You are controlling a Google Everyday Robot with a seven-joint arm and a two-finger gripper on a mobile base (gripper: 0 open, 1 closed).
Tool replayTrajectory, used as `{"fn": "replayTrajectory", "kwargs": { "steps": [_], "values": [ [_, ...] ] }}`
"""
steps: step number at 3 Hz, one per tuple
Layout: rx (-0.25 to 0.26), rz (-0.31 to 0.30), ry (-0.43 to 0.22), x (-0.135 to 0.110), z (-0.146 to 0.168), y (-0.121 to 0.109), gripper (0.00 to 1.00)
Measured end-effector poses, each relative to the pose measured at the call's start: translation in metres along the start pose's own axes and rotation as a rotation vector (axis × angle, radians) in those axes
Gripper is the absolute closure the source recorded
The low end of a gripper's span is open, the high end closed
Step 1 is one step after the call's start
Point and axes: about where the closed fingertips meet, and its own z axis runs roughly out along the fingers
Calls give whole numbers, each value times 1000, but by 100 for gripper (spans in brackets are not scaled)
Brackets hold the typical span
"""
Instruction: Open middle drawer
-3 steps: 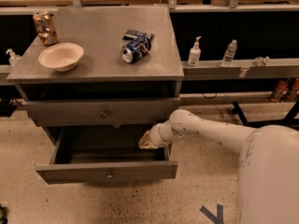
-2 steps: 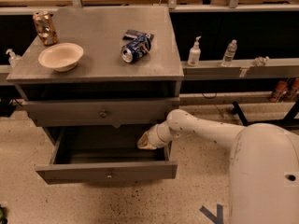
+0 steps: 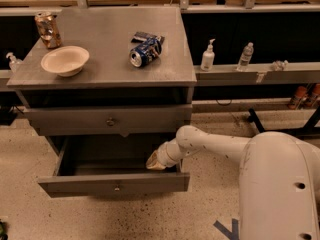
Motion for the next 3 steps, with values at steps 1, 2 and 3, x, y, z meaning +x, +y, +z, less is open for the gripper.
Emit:
{"fn": "replayTrajectory", "kwargs": {
  "steps": [1, 2, 3],
  "values": [
    [-47, 61, 5, 10, 17, 28, 100],
    [-50, 65, 5, 10, 18, 29, 100],
    [-38, 28, -26, 7, 5, 37, 100]
  ]
}}
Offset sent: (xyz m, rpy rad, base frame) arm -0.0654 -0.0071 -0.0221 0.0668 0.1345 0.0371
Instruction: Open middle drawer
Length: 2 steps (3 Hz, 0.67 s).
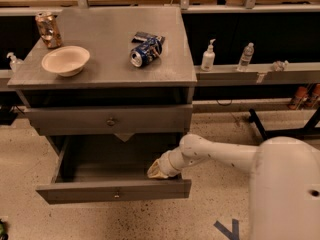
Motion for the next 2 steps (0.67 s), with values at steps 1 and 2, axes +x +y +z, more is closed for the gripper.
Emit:
{"fn": "replayTrajectory", "kwargs": {
  "steps": [1, 2],
  "values": [
    [31, -103, -62, -10, -35, 22, 100],
    [30, -158, -113, -15, -55, 37, 100]
  ]
}}
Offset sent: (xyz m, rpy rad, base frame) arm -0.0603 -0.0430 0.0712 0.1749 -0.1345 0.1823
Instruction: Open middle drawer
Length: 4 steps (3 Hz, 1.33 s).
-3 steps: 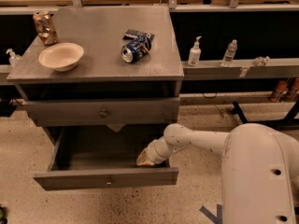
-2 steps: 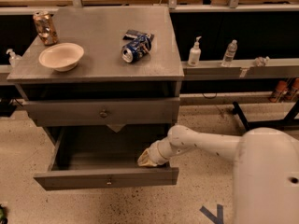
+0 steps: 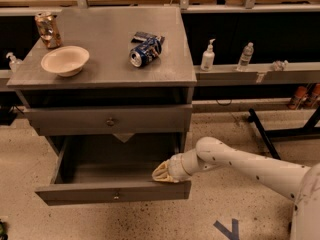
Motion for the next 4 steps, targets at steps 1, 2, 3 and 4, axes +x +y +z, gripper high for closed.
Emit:
{"fn": "replayTrajectory", "kwargs": {
  "steps": [1, 2, 3, 4],
  "values": [
    [-29, -27, -19, -5, -7, 2, 100],
    [-47, -52, 19, -4, -5, -22, 100],
    [-103, -26, 84, 3, 36, -59, 100],
    [-135, 13, 105, 7, 62, -66, 100]
  ]
}}
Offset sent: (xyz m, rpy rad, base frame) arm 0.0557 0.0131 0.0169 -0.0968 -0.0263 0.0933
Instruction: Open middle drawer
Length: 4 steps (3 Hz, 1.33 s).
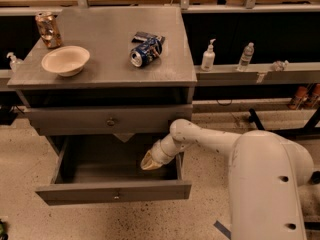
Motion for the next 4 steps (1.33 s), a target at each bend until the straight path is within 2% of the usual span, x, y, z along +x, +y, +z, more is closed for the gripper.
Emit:
{"fn": "replayTrajectory", "kwargs": {
  "steps": [1, 2, 3, 4],
  "values": [
    [-20, 64, 28, -5, 19, 11, 100],
    [-62, 159, 48, -5, 33, 51, 100],
    [-77, 189, 40, -5, 37, 61, 100],
    [-71, 189, -13, -6, 30, 71, 100]
  ]
}}
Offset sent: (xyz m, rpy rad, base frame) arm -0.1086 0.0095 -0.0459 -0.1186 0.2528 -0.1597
